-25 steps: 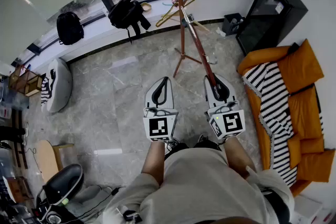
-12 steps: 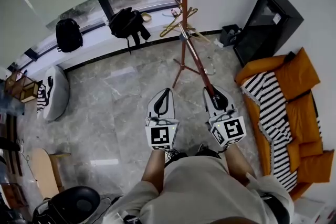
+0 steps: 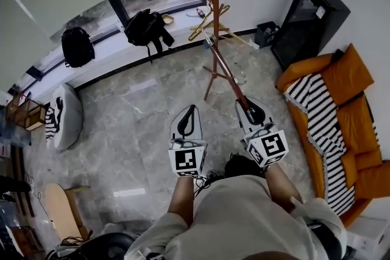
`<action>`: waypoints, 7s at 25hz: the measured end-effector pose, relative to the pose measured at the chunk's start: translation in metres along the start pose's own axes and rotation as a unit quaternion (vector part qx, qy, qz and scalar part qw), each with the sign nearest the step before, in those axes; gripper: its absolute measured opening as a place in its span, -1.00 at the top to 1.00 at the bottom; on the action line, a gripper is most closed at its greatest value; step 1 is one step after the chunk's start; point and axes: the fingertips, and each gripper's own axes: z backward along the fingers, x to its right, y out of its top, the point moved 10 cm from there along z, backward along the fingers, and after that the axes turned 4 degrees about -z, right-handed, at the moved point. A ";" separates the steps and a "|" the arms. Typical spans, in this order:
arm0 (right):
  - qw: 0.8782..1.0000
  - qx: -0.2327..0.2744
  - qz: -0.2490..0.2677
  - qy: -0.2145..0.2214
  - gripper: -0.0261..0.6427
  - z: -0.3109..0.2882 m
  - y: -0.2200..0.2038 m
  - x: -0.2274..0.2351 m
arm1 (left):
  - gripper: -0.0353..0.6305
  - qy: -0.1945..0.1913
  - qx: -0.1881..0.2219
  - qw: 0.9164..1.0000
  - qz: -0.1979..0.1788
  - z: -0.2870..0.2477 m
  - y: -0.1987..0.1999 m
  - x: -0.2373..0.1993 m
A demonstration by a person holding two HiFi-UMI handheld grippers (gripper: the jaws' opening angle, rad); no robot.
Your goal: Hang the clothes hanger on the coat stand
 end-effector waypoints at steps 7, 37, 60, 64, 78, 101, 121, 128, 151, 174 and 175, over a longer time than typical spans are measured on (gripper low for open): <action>1.000 0.000 0.002 0.009 0.73 -0.033 -0.004 0.018 | 0.87 -0.006 0.012 1.000 -0.010 -0.037 -0.010 -0.012; 0.995 -0.042 -0.018 0.087 0.73 -0.214 0.000 0.190 | 0.87 -0.001 -0.018 0.999 -0.037 -0.283 -0.003 -0.048; 0.984 -0.119 0.009 0.130 0.73 -0.316 0.009 0.233 | 0.87 -0.003 -0.074 0.922 -0.380 -0.401 0.005 -0.127; 0.980 -0.136 -0.020 0.144 0.73 -0.337 0.020 0.243 | 0.86 -0.008 -0.061 0.847 -0.529 -0.428 0.010 -0.135; 0.958 -0.212 -0.031 0.189 0.73 -0.381 0.025 0.262 | -0.14 -0.101 -0.025 0.743 -0.661 -0.499 -0.014 -0.125; 0.950 -0.229 0.020 0.211 0.67 -0.403 0.020 0.269 | 0.53 -0.081 -0.052 0.741 -0.665 -0.524 -0.027 -0.126; 0.843 -0.242 0.478 0.040 0.37 -0.414 -0.006 0.224 | 0.53 -0.144 -0.084 0.748 -0.643 -0.545 -0.053 -0.133; 0.835 -0.246 0.493 0.010 0.51 -0.424 -0.012 0.222 | 0.53 -0.160 -0.066 0.748 -0.641 -0.554 -0.055 -0.134; 0.840 -0.275 0.466 -0.029 0.51 -0.450 -0.031 0.249 | 0.53 -0.188 -0.044 0.732 -0.653 -0.597 -0.073 -0.135; 0.844 -0.293 0.447 -0.038 0.51 -0.463 -0.064 0.272 | 0.48 -0.203 -0.030 0.751 -0.627 -0.614 -0.095 -0.134; 0.845 -0.294 0.444 -0.040 0.51 -0.464 -0.064 0.272 | 0.47 -0.204 -0.028 0.752 -0.626 -0.614 -0.096 -0.135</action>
